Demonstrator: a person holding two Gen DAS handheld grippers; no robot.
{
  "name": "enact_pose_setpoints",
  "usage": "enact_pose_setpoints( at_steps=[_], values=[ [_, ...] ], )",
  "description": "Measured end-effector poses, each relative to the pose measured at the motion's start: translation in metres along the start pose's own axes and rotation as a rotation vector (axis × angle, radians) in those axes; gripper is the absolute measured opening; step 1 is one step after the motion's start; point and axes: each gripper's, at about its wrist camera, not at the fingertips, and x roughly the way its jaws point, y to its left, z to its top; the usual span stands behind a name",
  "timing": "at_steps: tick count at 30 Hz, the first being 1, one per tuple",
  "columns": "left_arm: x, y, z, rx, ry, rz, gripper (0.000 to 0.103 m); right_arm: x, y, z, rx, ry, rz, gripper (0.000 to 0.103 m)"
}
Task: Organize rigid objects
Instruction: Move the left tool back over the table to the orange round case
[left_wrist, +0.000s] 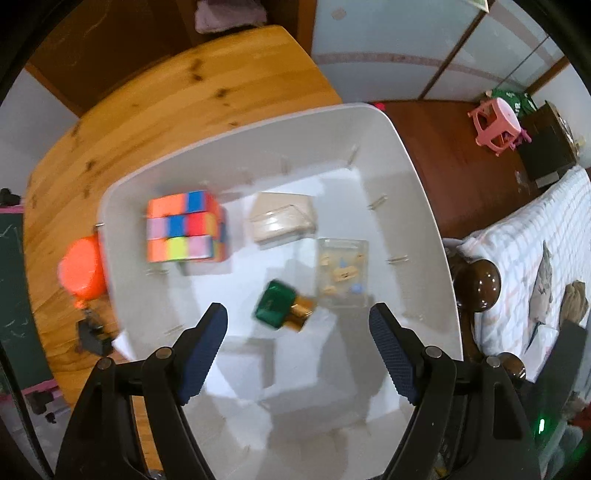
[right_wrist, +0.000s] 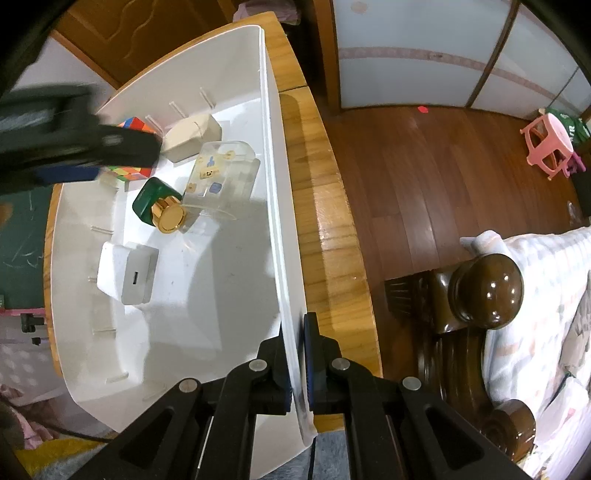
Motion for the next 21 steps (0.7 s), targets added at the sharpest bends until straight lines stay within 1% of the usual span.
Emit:
enact_pose_setpoints(
  at_steps=[4, 9, 12, 18, 21],
  values=[
    [-0.022, 0.015, -0.011, -0.021, -0.050, 0.009, 0.082, 0.000, 0.000, -0.001, 0.006, -0.003, -0.007, 0.005],
    [-0.051, 0.039, -0.028, -0.039, -0.118, 0.056, 0.082, 0.001, -0.001, -0.001, 0.019, -0.003, -0.007, 0.005],
    [-0.063, 0.052, -0.040, -0.058, -0.142, 0.071, 0.083, 0.002, 0.000, -0.001, 0.019, -0.001, -0.017, 0.005],
    [-0.084, 0.093, -0.062, -0.151, -0.179, 0.084, 0.083, 0.002, 0.002, 0.000, 0.013, 0.004, -0.037, 0.004],
    [-0.093, 0.114, -0.069, -0.187, -0.200, 0.113, 0.083, 0.001, 0.002, 0.000, 0.018, 0.005, -0.038, 0.004]
  ],
)
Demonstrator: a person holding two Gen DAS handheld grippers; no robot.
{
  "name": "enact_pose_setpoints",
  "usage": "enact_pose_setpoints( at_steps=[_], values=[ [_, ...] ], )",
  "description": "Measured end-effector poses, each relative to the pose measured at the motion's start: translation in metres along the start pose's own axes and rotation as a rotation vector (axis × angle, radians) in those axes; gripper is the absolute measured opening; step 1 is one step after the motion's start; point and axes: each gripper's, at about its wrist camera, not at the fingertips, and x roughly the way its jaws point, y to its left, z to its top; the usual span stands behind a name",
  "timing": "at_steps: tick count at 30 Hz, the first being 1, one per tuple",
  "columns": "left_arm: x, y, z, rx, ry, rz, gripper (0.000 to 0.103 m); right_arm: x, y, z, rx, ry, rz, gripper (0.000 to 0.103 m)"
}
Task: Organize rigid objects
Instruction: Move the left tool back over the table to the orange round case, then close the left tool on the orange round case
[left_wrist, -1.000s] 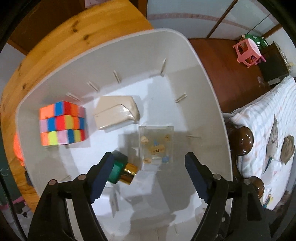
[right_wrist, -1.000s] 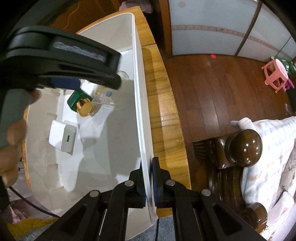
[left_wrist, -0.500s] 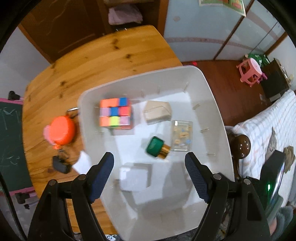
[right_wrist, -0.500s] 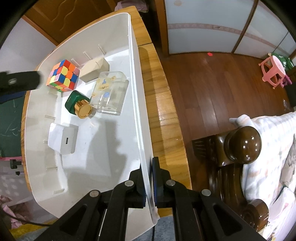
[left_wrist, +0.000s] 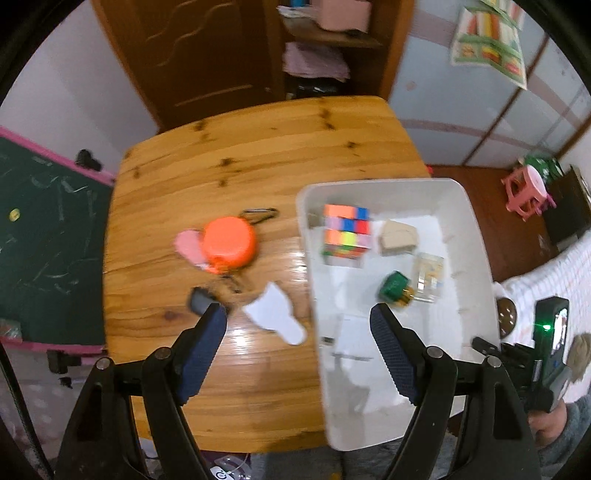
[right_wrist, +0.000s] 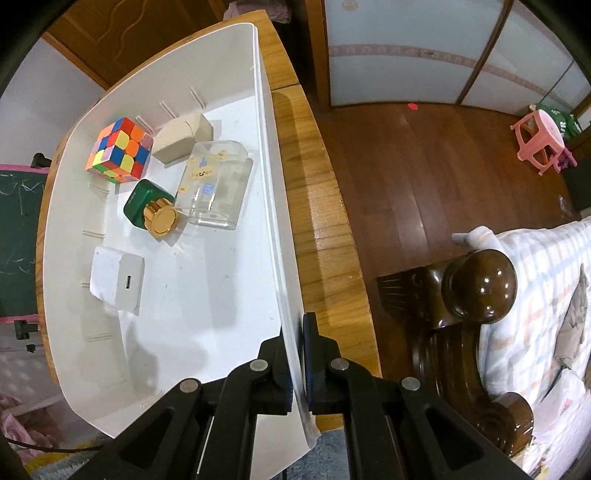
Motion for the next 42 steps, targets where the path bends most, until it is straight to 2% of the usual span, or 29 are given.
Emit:
enact_pose_setpoints(
  at_steps=[4, 6, 13, 24, 31, 42],
  values=[
    [-0.001, 0.033, 0.002, -0.031, -0.009, 0.057, 0.083, -0.003, 0.000, 0.000, 0.008, -0.001, 0.002, 0.004],
    [0.004, 0.044, 0.003, -0.038, 0.002, 0.073, 0.090, -0.004, 0.000, -0.001, 0.011, -0.001, 0.000, 0.004],
    [0.049, 0.070, 0.022, -0.028, 0.072, 0.107, 0.091, -0.005, 0.002, -0.004, 0.028, 0.003, -0.007, 0.004],
    [0.134, 0.072, 0.054, 0.047, 0.194, 0.100, 0.091, -0.002, 0.001, -0.004, 0.072, 0.011, -0.018, 0.006],
    [0.182, 0.069, 0.069, 0.109, 0.259, 0.129, 0.091, -0.002, 0.001, -0.004, 0.098, 0.019, -0.027, 0.006],
    [0.208, 0.060, 0.075, 0.160, 0.258, 0.161, 0.090, 0.000, -0.001, -0.002, 0.118, 0.033, -0.022, 0.007]
  ],
)
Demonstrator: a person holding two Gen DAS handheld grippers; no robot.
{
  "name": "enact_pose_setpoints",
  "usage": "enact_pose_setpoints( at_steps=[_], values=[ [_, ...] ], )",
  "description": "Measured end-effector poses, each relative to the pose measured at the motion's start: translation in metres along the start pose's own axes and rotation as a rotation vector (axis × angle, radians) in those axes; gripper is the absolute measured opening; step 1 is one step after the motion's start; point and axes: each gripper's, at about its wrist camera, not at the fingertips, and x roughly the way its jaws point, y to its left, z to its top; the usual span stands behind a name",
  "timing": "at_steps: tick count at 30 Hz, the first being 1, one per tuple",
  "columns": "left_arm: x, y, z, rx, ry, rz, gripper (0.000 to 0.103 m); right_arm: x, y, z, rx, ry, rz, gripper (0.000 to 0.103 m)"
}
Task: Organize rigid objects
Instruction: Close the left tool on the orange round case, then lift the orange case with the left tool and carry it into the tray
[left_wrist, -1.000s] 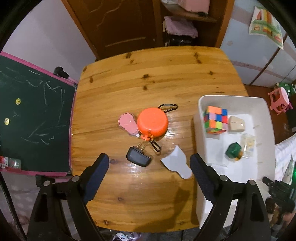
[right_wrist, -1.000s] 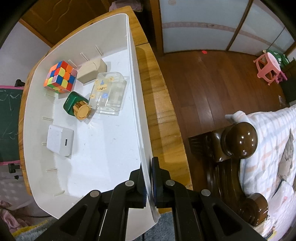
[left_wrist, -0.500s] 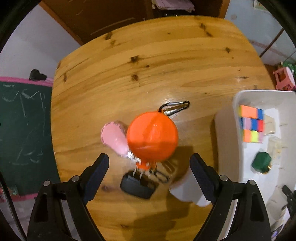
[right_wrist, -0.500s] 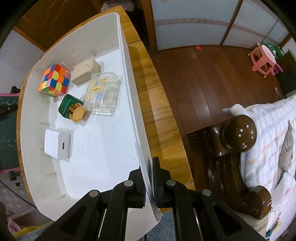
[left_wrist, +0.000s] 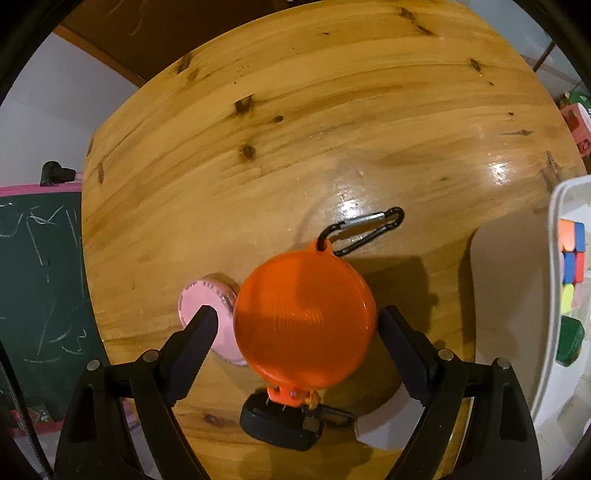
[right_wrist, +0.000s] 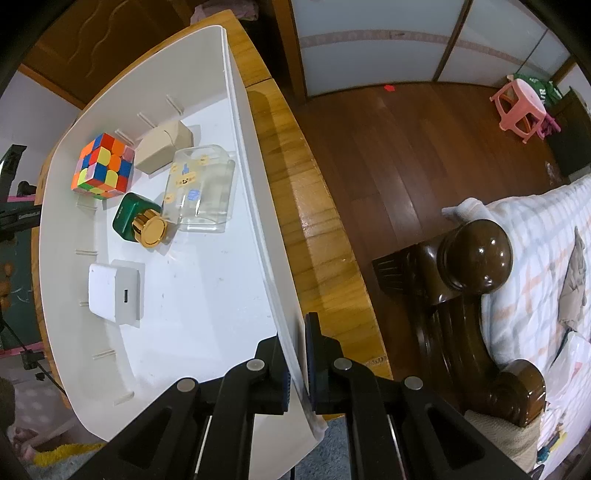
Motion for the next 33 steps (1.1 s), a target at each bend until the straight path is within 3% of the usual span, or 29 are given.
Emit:
enact_pose_setpoints(
  at_steps=[4, 5, 12, 20, 27, 33],
  values=[
    [0.007, 0.003, 0.002, -0.009, 0.005, -0.014, 0.088, 0.000, 0.000, 0.000, 0.001, 0.002, 0.001, 0.007],
    [0.009, 0.004, 0.003, -0.012, 0.012, -0.031, 0.084, 0.000, 0.000, 0.000, 0.001, 0.002, 0.001, 0.007],
    [0.013, 0.007, 0.002, 0.025, -0.011, -0.036, 0.084, 0.000, 0.000, 0.000, 0.002, 0.000, 0.000, 0.007],
    [0.007, -0.002, -0.015, 0.031, -0.065, 0.017, 0.083, 0.000, 0.000, 0.000, 0.001, 0.000, 0.000, 0.007],
    [-0.031, 0.003, -0.025, -0.019, -0.122, -0.001, 0.083, -0.001, 0.002, -0.001, -0.010, -0.009, -0.010, 0.007],
    [-0.104, 0.001, -0.040, -0.020, -0.215, -0.039, 0.083, -0.001, 0.001, -0.002, -0.010, -0.017, 0.001, 0.007]
  ],
)
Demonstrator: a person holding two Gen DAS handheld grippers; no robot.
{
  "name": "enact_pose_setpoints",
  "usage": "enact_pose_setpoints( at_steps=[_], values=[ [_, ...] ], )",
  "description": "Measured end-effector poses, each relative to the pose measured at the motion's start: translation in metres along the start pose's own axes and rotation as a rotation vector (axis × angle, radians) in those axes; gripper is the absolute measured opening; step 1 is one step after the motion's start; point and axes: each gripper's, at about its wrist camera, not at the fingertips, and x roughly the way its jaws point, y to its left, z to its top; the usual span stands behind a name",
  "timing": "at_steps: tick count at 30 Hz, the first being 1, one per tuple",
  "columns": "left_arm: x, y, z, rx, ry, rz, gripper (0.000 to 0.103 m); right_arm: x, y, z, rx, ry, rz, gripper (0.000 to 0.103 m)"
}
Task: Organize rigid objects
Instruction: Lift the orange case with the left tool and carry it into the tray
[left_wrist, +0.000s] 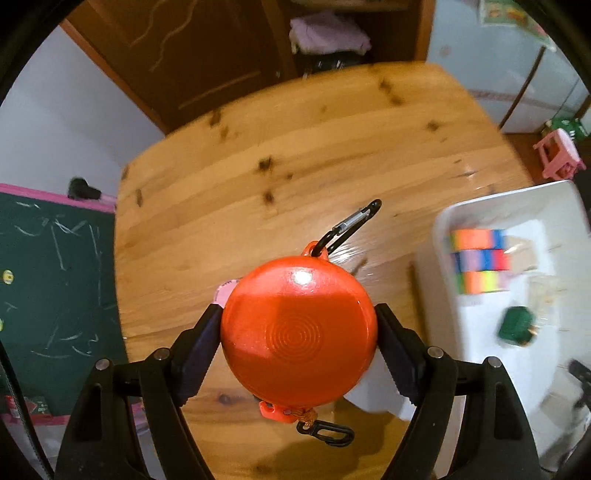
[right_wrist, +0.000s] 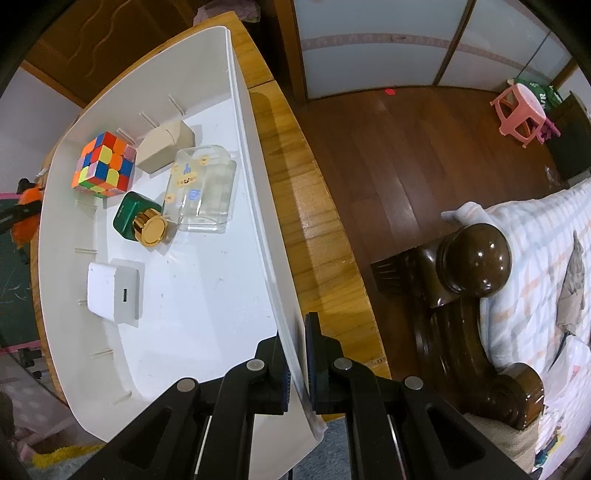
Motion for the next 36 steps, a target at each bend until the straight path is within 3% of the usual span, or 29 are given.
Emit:
enact_pose_setpoints(
  at_steps=[10, 14, 18, 21, 26, 36],
  values=[
    [-0.121, -0.053, -0.007, 0.101, -0.185, -0.106, 0.083, 0.000, -0.002, -0.002, -0.012, -0.020, 0.022, 0.006],
    [-0.140, -0.088, -0.015, 0.163, -0.190, -0.185, 0.083, -0.001, -0.002, -0.003, -0.021, -0.028, 0.029, 0.006],
    [-0.127, -0.124, -0.028, 0.244, -0.147, -0.216, 0.083, -0.001, -0.002, -0.004, -0.017, -0.030, 0.034, 0.006],
    [-0.097, -0.146, -0.032, 0.274, -0.062, -0.226, 0.083, -0.002, -0.001, -0.003, -0.019, -0.035, 0.029, 0.006],
    [-0.046, -0.173, -0.039, 0.317, 0.035, -0.166, 0.083, -0.001, -0.002, -0.004, -0.016, -0.043, 0.027, 0.006],
    [-0.003, -0.224, -0.071, 0.417, 0.151, -0.108, 0.083, -0.002, -0.005, -0.006, -0.014, -0.065, 0.055, 0.006]
  ],
)
